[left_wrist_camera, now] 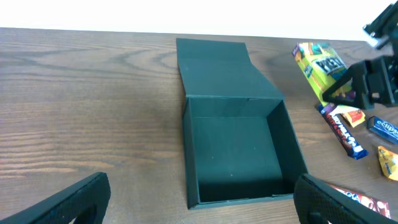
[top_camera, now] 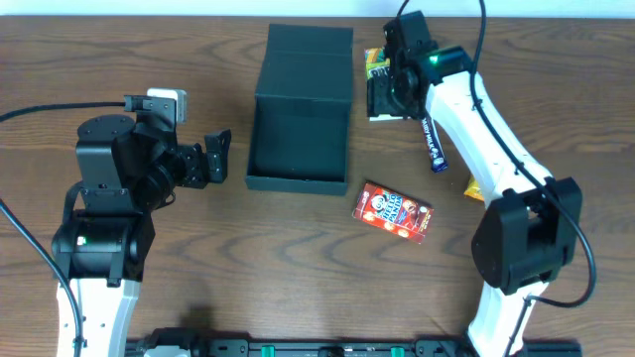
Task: Pack container
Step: 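Carry the Pretz box into the black box and release it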
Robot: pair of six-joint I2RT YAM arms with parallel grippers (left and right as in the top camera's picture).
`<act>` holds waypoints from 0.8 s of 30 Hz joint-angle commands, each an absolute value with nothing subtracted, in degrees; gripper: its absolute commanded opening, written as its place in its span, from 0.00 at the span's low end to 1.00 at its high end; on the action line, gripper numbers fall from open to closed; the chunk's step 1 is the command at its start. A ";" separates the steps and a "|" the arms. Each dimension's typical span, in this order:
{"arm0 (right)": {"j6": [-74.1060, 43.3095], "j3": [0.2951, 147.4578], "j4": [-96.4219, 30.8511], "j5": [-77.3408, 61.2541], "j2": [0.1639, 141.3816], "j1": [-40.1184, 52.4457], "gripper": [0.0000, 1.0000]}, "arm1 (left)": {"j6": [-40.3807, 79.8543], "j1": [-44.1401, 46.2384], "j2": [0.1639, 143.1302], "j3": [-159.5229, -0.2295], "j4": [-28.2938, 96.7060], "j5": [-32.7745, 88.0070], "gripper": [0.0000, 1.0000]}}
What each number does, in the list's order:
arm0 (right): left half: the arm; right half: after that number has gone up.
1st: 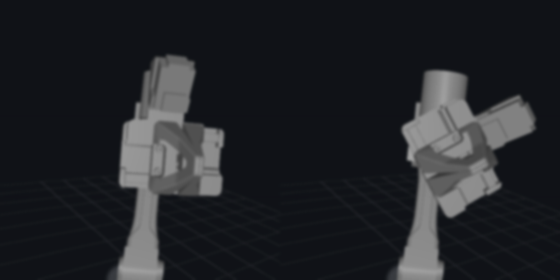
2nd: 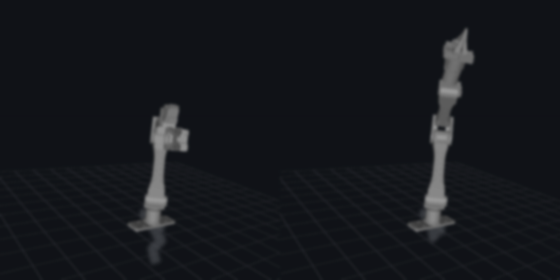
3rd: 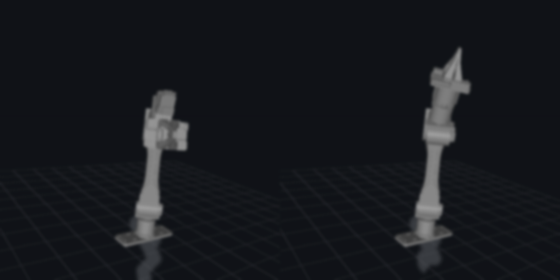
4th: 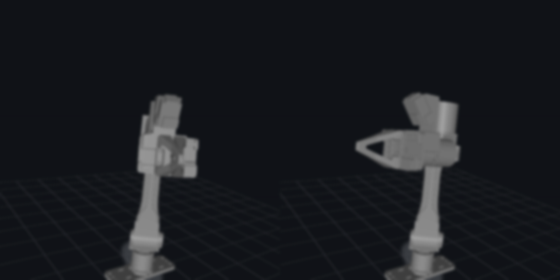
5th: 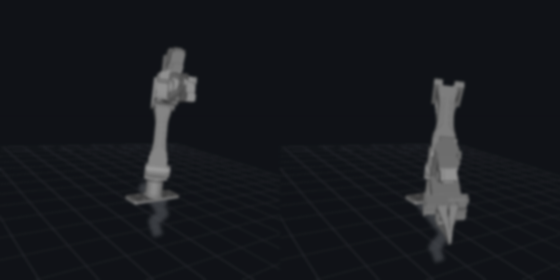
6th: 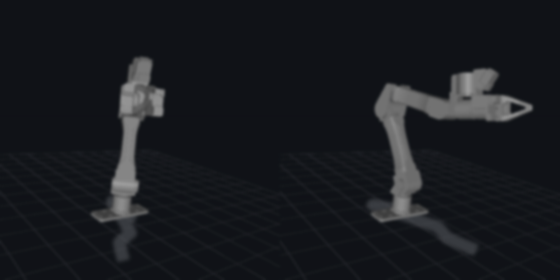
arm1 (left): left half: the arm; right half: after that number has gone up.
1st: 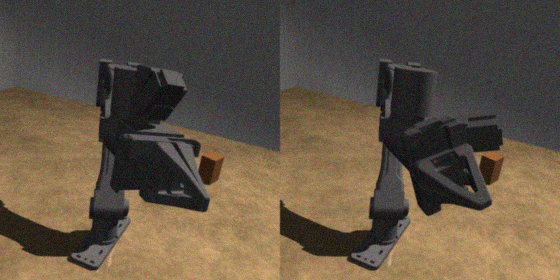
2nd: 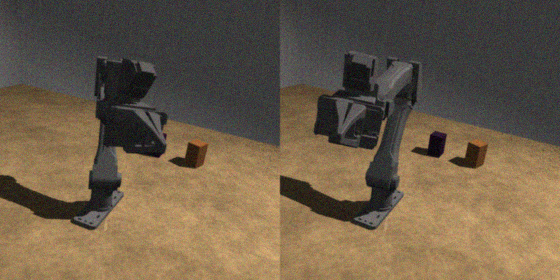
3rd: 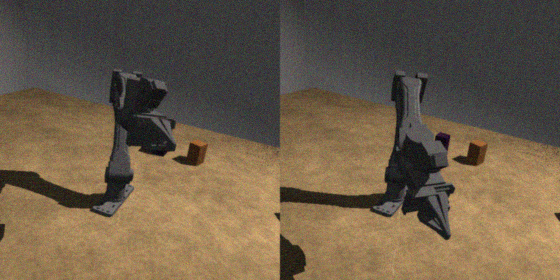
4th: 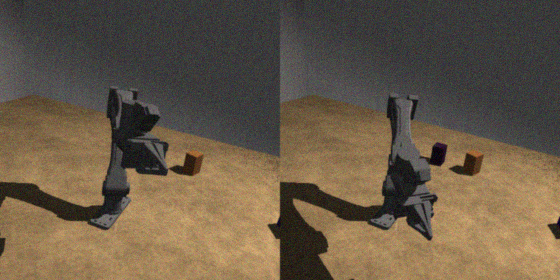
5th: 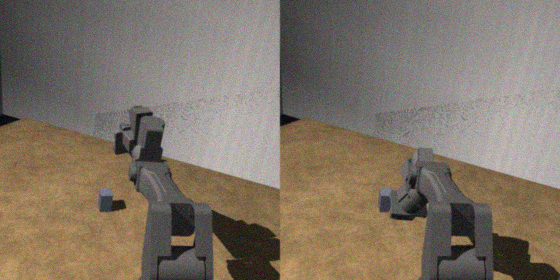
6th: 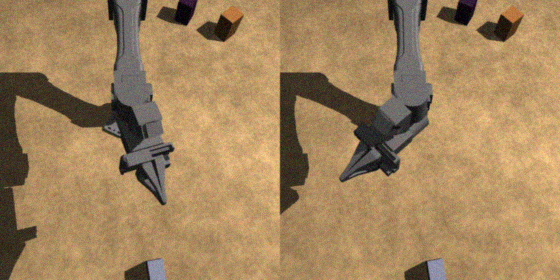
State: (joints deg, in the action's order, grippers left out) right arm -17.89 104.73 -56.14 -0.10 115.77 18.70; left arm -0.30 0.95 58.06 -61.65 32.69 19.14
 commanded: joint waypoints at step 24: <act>-45.30 106.65 -48.38 1.39 125.27 42.92 0.53 | -1.15 0.67 42.48 -63.68 34.92 19.51 0.95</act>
